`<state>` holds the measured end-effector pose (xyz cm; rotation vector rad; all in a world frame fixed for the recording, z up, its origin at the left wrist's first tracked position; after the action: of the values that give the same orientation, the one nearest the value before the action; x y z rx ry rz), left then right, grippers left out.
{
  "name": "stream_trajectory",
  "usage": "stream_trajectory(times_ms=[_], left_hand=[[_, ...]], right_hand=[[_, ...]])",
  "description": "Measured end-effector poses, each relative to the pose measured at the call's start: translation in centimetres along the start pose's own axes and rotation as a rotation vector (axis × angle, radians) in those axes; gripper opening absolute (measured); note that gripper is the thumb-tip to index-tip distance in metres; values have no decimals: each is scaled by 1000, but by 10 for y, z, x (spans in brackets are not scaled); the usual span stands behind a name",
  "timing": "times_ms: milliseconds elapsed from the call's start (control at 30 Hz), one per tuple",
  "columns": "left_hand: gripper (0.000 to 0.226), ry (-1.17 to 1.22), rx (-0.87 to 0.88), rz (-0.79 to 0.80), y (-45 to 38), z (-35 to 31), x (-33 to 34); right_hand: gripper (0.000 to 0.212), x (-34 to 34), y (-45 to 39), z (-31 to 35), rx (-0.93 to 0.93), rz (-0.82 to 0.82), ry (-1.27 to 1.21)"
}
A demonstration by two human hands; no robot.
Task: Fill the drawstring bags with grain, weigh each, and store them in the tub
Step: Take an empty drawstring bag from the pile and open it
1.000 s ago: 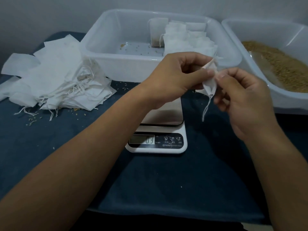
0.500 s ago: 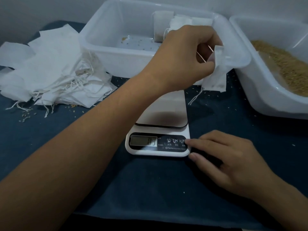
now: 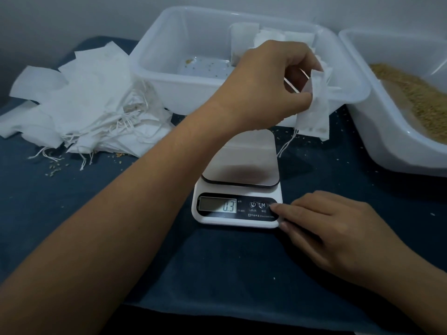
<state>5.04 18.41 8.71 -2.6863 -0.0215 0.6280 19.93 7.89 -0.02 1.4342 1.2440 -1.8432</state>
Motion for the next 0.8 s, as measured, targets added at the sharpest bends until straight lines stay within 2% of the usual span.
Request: stream_trajectory(times_ms=[100, 267, 367, 500, 633, 800], left_hand=[[19, -22, 7, 32, 2, 0, 4], [19, -75, 16, 97, 4, 2, 11], [14, -129, 45, 127, 7, -1, 17], [13, -125, 42, 106, 11, 2, 17], [11, -75, -30, 80, 16, 11, 17], [21, -139, -99, -74, 19, 15, 9]], right_hand=[[35, -9, 0, -6, 59, -15, -46], [23, -51, -18, -56, 491, -253, -218], [30, -57, -42, -75, 607, -300, -334], [28, -54, -61, -84, 660, -280, -409], [19, -48, -60, -91, 658, -264, -380], [24, -57, -63, -95, 485, -231, -279]])
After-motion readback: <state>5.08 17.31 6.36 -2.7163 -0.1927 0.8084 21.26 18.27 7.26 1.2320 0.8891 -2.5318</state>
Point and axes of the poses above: each hand's wrist, its own y-axis away from the middle knuckle, its own x-axis out of the palm, z = x × y, the point moved 9 cm from there along -y, towards the middle knuckle, and after that the axes turned 6 degrees about y, right-handed, at the moved point
